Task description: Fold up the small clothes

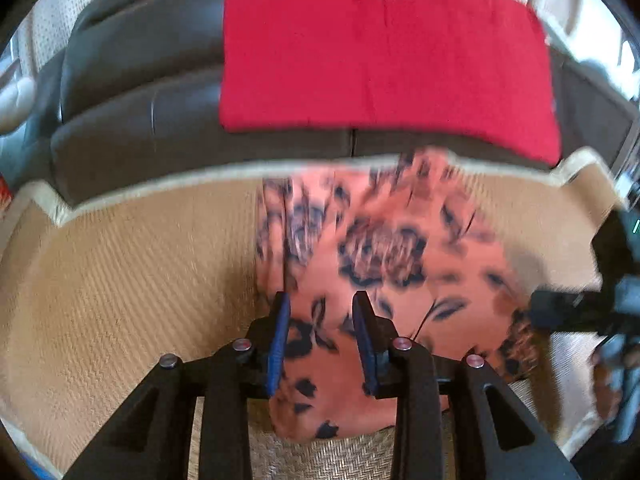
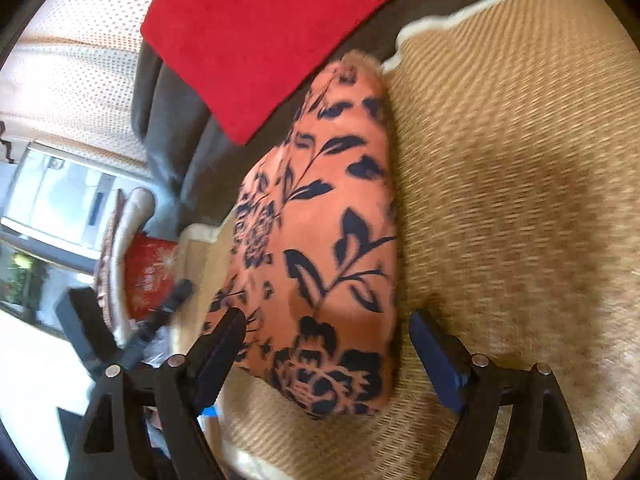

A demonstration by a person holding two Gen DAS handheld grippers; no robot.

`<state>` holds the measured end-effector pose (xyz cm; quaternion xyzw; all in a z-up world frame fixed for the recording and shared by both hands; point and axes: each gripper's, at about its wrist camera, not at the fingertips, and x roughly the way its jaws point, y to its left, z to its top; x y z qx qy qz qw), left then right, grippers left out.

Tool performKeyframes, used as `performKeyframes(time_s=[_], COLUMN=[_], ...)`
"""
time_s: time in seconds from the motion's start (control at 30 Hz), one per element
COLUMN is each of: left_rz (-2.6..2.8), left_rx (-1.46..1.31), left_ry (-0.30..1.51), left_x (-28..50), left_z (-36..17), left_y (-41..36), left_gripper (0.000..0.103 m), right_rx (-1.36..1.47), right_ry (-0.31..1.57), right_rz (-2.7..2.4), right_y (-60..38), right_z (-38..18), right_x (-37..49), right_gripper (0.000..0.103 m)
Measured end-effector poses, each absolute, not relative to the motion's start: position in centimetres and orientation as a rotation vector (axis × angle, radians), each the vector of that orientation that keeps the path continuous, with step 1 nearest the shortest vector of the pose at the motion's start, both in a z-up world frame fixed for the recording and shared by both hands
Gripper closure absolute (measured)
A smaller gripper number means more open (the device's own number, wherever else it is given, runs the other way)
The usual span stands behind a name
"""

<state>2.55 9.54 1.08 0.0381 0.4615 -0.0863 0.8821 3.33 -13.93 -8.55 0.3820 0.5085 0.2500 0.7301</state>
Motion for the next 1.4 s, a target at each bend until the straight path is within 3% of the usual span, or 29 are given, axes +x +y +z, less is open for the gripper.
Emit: performKeyframes(time_s=[0.1,0.13,0.17,0.2,0.23,0.37,0.5,0.53,0.57,0.67,0.73,0.8,0.9,0.97,1.13,1.2,1.23,1.4], left_rz=[-0.085,-0.077,-0.065,-0.062,-0.06,-0.071,-0.083,-0.084,-0.086,-0.089,-0.093,-0.093,-0.097,-0.102,-0.099,-0.095,-0.091,-0.086], left_rx=[0.106,0.106,0.101,0.094,0.087,0.005,-0.021,-0.017,-0.021,-0.05,-0.057,-0.064,-0.063,-0.064,-0.06,-0.061,-0.058,-0.053], left_ry=[1.02,1.001,1.0,1.001,1.003,1.02,1.014,1.012,1.011,1.01,1.005,1.005,1.0,0.998,1.002,1.004,1.005,1.004], left_x=[2.7,2.4,2.2,2.1,2.1,1.6,0.9,0.7,0.7,1.6,1.3,1.5,1.4,1.3,1.1,1.3,1.3,1.5], left_z=[-2.4,-2.4,-2.3,-2.3,-2.3,-3.0,-2.7,-2.7,-2.7,-3.5,-3.4,-4.2,-4.6,-4.6,-4.5,-4.6,-4.6,-4.7], left_y=[10.1,10.3,10.5,10.7,11.0,12.3,13.5,13.6,13.7,13.1,13.5,14.0,14.0,14.2,14.1,13.9,13.8,13.4], left_gripper=[0.067,0.066,0.066,0.066,0.065,0.056,0.055,0.055,0.055,0.054,0.054,0.054,0.054,0.053,0.053,0.053,0.053,0.053], right_rx=[0.829,0.805,0.771,0.727,0.687,0.455,0.676,0.712,0.74,0.859,0.779,0.641,0.42,0.444,0.68,0.714,0.706,0.466], right_ry=[1.244,1.247,1.247,1.253,1.233,1.175,1.177,1.146,1.127,1.172,1.226,1.206,1.1,1.17,1.163,1.137,1.146,1.092], right_rz=[0.533,0.529,0.526,0.519,0.513,0.457,0.481,0.481,0.488,0.511,0.519,0.511,0.501,0.478,0.472,0.446,0.452,0.411], right_y=[-12.6,-12.1,-11.6,-11.1,-10.7,-8.7,-11.4,-12.0,-12.4,-12.8,-11.4,-10.1,-8.1,-8.3,-10.1,-10.4,-10.4,-8.0], right_z=[-9.8,-9.6,-9.1,-8.6,-7.8,-5.9,-7.7,-7.3,-7.1,-8.6,-9.4,-7.5,-4.2,-6.1,-8.0,-8.3,-8.6,-5.2], right_x=[4.8,5.0,5.3,5.4,5.2,3.9,4.6,5.0,5.5,9.3,11.4,11.6,9.9,10.8,13.4,15.2,15.8,15.4], right_gripper=[0.017,0.028,0.046,0.071,0.072,0.069,0.026,0.017,0.015,0.016,0.055,0.066,0.065,0.041,0.024,0.027,0.06,0.064])
